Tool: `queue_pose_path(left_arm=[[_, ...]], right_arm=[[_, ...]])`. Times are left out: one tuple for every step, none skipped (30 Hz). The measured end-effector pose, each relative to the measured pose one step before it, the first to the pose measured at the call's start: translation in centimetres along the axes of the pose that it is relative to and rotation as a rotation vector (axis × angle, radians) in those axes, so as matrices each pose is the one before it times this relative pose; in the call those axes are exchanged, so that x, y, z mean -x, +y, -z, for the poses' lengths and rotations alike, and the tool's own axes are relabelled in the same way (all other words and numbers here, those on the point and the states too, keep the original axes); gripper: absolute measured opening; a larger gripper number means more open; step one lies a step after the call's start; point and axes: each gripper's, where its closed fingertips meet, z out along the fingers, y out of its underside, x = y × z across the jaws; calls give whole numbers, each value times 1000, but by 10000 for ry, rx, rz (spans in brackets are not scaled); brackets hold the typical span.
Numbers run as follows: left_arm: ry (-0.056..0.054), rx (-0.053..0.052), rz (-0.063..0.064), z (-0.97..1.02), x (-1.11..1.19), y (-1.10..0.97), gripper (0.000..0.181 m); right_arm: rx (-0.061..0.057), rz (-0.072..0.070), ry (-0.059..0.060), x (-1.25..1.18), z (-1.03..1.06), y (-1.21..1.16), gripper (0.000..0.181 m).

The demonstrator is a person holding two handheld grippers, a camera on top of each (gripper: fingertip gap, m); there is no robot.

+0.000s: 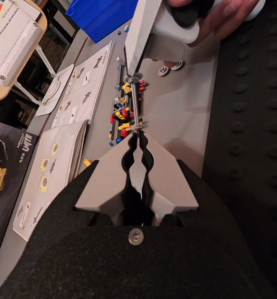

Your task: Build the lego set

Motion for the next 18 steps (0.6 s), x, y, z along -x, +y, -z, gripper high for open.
queue_pose_path(left_arm=[[13,27,-38,-26,-55,47,2],[0,25,-22,-29,-17,23,2],[-11,-23,18,25,37,-36,2],[27,-57,65,44,17,-79,1],[27,-19,60,16,9,-14,2],[-7,17,0,-4,12,42,1],[13,36,-22,-43,-39,64,1],[31,25,-6,-26,-56,36,1],[37,-12,38,10,-30,1,1],[24,-50,67,39,25,-59,1],[2,-49,59,51,55,-70,1],[16,-28,37,28,9,-26,1],[15,-5,-1,0,-23,-20,1],[-7,12,-25,-12,-9,20,1],[8,27,-15,-23,-34,43,1],[-1,22,-11,-18,-5,41,1],[-21,8,3,-1,39,15,2],[8,9,32,1,9,25,2]], right_arm=[[14,20,4,3,-20,17,17],[10,-11,39,-63,-5,24,17],[-27,-4,29,-57,34,-39,17],[-24,-10,-23,14,42,-39,17],[15,-28,-12,-30,9,15,17],[22,-18,27,-69,-15,24,17],[20,17,38,-37,-29,26,17],[13,39,55,-46,-30,17,17],[-1,11,-1,5,-12,-8,17],[-25,-35,-2,-25,24,-41,17],[-22,-59,-36,-7,39,-35,17],[2,-35,-41,21,2,-10,17],[13,-4,35,-58,-10,16,17],[2,10,17,-22,-18,-8,17],[29,-3,-16,13,-29,29,17],[21,-15,-7,-6,-17,37,17],[7,-1,-9,18,-8,10,17],[28,20,-36,71,-21,30,17]])
